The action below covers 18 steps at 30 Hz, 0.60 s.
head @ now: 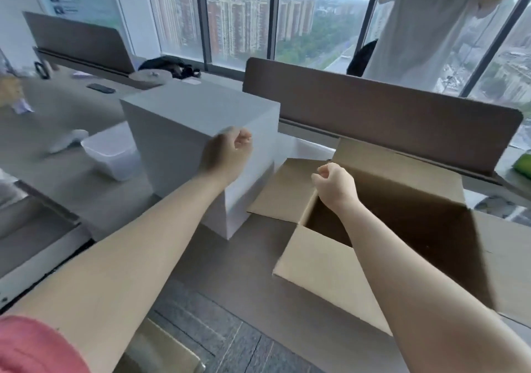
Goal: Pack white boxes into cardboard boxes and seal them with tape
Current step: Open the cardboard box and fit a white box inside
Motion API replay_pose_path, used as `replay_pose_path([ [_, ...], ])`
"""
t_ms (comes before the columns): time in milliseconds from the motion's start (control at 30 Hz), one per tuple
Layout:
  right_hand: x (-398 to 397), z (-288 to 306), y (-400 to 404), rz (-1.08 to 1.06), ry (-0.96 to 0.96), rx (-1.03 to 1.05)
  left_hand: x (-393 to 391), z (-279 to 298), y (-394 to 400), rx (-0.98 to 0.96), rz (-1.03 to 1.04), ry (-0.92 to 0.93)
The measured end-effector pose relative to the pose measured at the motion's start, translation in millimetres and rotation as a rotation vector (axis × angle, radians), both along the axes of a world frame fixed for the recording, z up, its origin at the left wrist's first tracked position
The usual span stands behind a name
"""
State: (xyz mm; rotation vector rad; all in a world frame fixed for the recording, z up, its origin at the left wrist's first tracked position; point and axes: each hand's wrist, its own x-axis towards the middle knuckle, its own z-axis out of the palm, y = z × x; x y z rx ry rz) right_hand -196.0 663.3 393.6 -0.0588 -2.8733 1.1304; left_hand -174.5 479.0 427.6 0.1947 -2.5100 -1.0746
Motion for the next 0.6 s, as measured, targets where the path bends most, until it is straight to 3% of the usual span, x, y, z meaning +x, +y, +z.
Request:
replay_pose_path([
  [267,-10.7,5.3,-110.8,0.251,0.021,-0.106,15.3,-9.6,-102.8,0.067,0.268,-0.079],
  [600,-44.5,-9.8,-138.6,0.244,0.074,-0.123,-25.7,-26.0,-177.5,0.108,0.31,-0.157],
])
